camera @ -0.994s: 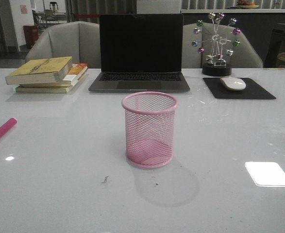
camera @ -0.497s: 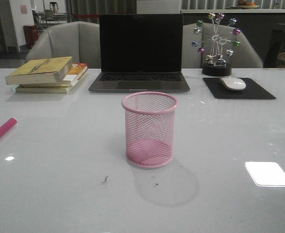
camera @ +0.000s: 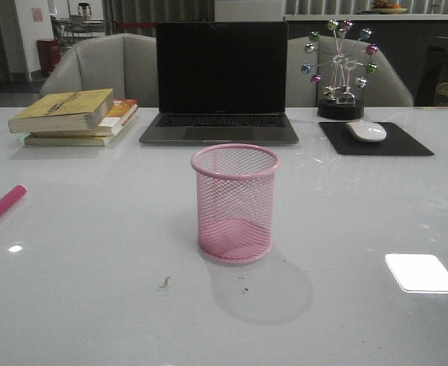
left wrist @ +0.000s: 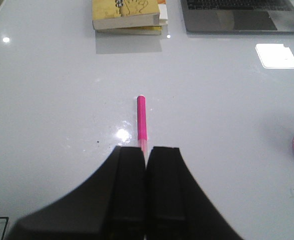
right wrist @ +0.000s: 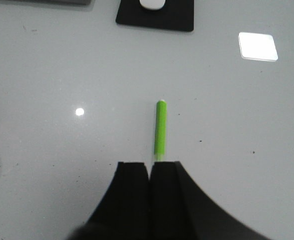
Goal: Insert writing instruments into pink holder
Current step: 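Lower the right gripper onto the green marker and grasp it upright, then lift the green marker with the right gripper over the pink holder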
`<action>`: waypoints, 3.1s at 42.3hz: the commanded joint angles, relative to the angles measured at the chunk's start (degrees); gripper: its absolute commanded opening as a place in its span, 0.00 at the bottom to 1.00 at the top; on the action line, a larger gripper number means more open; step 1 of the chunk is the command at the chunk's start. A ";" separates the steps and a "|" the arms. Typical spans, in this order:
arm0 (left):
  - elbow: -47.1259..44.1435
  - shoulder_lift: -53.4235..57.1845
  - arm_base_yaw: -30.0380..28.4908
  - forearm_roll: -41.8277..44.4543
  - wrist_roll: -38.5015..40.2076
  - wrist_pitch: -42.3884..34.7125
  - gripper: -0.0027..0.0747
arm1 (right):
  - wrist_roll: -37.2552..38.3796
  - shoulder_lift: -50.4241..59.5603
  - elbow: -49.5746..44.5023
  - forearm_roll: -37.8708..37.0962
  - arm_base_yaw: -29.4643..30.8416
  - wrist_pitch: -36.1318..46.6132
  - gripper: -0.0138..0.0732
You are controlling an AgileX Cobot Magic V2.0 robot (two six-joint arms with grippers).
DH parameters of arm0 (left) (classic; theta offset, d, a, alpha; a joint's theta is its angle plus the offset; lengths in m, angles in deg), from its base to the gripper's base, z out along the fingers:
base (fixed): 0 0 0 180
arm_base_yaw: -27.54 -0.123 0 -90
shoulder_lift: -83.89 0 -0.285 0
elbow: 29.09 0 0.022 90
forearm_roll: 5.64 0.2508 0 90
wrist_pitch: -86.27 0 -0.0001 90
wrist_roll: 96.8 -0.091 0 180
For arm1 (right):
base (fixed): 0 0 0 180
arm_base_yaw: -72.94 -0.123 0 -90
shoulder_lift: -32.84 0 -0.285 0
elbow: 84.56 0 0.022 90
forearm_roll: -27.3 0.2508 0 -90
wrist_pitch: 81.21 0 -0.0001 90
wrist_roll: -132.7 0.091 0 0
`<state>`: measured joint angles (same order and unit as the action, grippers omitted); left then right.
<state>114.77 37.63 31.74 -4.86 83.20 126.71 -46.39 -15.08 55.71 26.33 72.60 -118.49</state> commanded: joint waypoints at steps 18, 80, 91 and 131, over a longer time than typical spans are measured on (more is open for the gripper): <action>1.79 -8.45 1.78 -1.89 -1.26 -5.13 0.73 | 1.96 -14.35 2.45 -0.60 0.64 1.80 0.72; 1.79 -8.30 32.15 -2.63 -1.37 -6.25 0.76 | 1.70 -70.69 39.91 -0.74 4.69 -3.92 0.68; 1.79 -8.30 32.15 -2.63 -1.37 -6.25 0.76 | 1.70 -70.35 39.91 -0.56 4.69 -4.76 0.36; 1.79 -8.40 32.15 -2.63 -1.37 -6.25 0.76 | 1.68 -35.15 4.41 0.97 -30.21 76.24 0.35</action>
<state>114.77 28.99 63.55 -6.79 81.72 124.83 -44.07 -50.77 61.02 28.50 44.42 -56.62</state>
